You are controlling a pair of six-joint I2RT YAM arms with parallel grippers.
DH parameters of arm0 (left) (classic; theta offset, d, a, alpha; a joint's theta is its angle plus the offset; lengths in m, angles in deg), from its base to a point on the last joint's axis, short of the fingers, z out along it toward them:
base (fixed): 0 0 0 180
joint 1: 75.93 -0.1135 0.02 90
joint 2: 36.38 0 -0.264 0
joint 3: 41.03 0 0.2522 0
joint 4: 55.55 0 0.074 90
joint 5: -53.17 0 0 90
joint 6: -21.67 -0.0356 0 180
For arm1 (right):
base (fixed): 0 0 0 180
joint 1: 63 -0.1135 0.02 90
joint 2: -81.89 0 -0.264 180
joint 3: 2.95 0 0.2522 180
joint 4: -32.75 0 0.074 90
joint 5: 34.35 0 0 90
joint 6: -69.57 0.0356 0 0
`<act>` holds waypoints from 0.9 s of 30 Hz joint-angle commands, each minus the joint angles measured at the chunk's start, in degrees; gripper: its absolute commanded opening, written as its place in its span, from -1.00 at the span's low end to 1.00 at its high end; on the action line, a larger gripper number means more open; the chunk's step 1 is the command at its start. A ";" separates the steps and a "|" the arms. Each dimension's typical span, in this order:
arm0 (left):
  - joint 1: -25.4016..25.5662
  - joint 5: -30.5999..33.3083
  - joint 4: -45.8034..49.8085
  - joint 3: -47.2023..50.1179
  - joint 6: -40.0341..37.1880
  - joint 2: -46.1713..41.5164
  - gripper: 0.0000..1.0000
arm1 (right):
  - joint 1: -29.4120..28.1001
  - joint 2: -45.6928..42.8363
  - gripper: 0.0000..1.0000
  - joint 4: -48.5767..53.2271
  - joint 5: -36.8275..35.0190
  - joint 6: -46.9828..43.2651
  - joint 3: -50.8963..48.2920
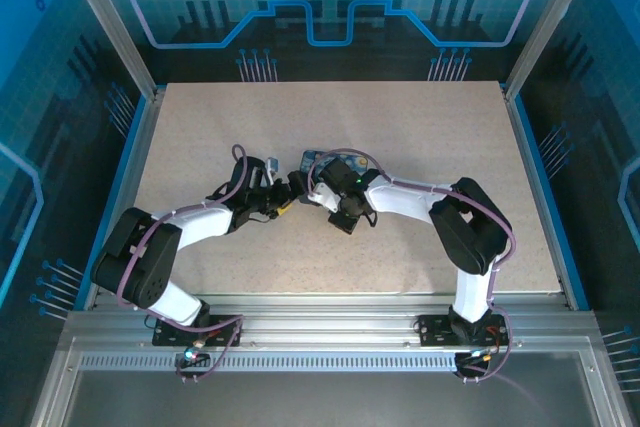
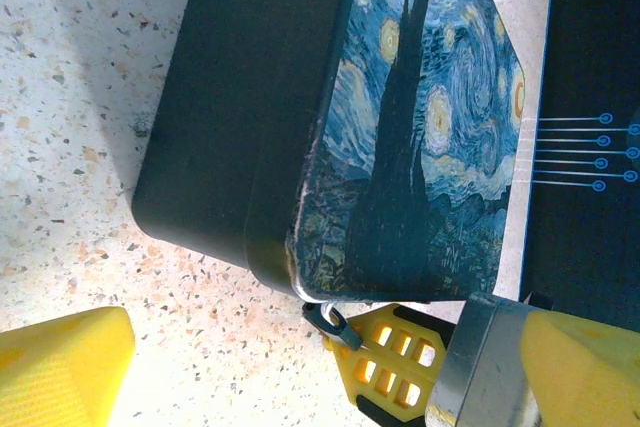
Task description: Unlock the padlock with the key
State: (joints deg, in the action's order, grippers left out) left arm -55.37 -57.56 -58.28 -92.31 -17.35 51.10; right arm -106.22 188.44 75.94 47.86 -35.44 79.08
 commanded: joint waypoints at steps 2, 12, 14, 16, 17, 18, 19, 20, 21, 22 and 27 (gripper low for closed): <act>-0.52 0.25 1.37 -0.42 -0.82 -1.11 0.98 | -1.43 0.68 -1.00 -1.03 -2.16 -3.92 0.40; -0.77 2.56 3.73 4.84 1.22 -6.89 0.98 | -2.79 0.26 -1.00 -4.62 -1.51 -9.76 0.72; -0.95 2.82 4.31 5.72 1.50 -7.99 0.98 | -2.83 -0.18 -1.00 -5.83 -1.11 -10.89 -0.13; -1.11 3.01 4.49 6.60 1.73 -9.13 0.98 | -2.87 -0.65 -1.00 -6.41 -0.93 -11.25 -0.64; -1.18 3.23 4.99 6.75 1.66 -9.70 0.98 | -2.92 -0.86 -1.00 -6.70 -1.24 -11.44 -0.92; -1.22 3.29 5.44 6.84 1.56 -10.15 0.98 | -2.86 -0.76 -1.00 -6.57 -1.70 -11.54 -0.95; -1.22 3.28 5.73 6.93 1.56 -10.46 0.98 | -2.83 -0.68 -1.00 -6.36 -2.00 -11.69 -0.90; -1.22 3.24 6.00 7.02 1.49 -10.73 0.98 | -2.83 -0.49 -1.00 -6.15 -2.18 -11.92 -0.78; -1.22 3.23 6.32 7.10 1.45 -10.97 0.98 | -2.79 -0.30 -1.00 -6.05 -2.31 -12.04 -0.64; -1.22 3.32 6.65 7.11 1.43 -11.17 0.98 | -2.91 -0.14 -1.00 -6.18 -2.36 -12.17 -0.68; -1.22 3.67 7.45 7.86 1.75 -13.08 0.98 | -3.43 -2.10 -1.00 -8.01 -1.33 -11.83 -2.34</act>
State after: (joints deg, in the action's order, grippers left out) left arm -56.29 -54.57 -53.08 -85.64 -15.80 40.13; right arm -108.45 188.41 69.69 45.57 -46.63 78.12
